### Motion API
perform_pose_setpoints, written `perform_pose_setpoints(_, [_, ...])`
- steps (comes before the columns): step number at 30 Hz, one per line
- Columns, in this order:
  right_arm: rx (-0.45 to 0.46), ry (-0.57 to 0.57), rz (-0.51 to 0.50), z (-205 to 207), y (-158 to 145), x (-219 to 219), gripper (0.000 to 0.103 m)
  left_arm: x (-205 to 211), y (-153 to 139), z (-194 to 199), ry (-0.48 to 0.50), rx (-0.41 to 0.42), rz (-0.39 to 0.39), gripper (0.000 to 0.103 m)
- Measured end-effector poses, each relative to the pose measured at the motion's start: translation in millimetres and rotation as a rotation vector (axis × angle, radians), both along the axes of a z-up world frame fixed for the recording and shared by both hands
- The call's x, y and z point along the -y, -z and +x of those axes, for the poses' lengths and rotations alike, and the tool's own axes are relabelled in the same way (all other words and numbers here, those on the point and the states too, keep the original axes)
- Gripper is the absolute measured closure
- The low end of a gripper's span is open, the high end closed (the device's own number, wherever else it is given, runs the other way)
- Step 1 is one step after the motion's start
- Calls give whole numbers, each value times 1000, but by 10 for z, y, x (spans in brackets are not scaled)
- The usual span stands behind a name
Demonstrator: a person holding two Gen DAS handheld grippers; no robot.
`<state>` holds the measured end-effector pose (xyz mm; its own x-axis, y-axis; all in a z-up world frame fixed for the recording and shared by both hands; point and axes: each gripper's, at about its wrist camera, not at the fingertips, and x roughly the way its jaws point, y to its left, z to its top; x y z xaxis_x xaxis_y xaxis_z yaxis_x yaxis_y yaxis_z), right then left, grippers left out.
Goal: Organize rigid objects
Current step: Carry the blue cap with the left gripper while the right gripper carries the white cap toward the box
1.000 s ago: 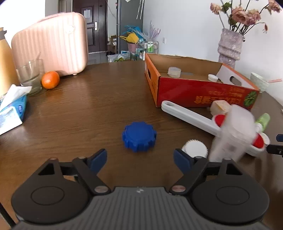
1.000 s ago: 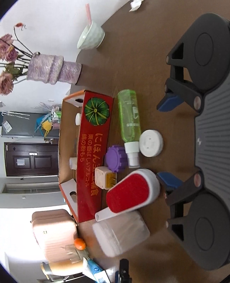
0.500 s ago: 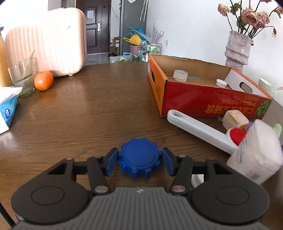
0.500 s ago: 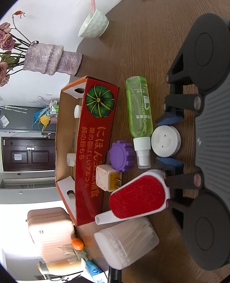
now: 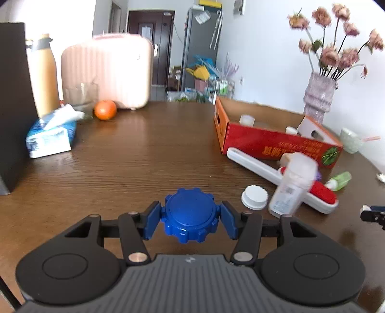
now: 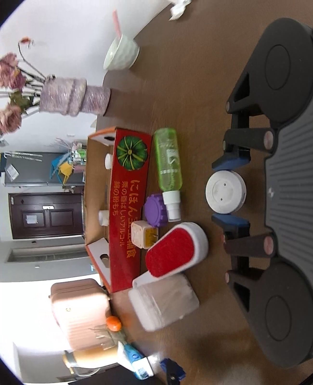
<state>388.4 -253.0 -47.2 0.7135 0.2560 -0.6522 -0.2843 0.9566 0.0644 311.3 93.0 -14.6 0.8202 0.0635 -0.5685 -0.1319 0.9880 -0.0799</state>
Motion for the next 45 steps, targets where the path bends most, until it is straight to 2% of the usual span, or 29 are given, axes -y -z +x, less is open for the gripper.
perform_pose_setpoints(7, [36, -5, 29, -587, -190, 80, 64, 103, -312, -731, -4, 107, 15, 48])
perform_pose_setpoints(14, [112, -33, 57, -1113, -402, 77, 64, 234, -471, -1321, -9, 173, 45, 48])
perform_pose_setpoints(26, [188, -61, 105, -1770, -561, 151, 64, 389, -607, -2001, -3, 255, 60, 48])
perform_pose_setpoints(36, [211, -36, 125, -2159, -569, 296, 64, 506, -660, -2197, 39, 301, 71, 48])
perform_pose_setpoints(45, [206, -10, 141, -1928, -569, 367, 64, 530, -598, -1949, 58, 269, 77, 48])
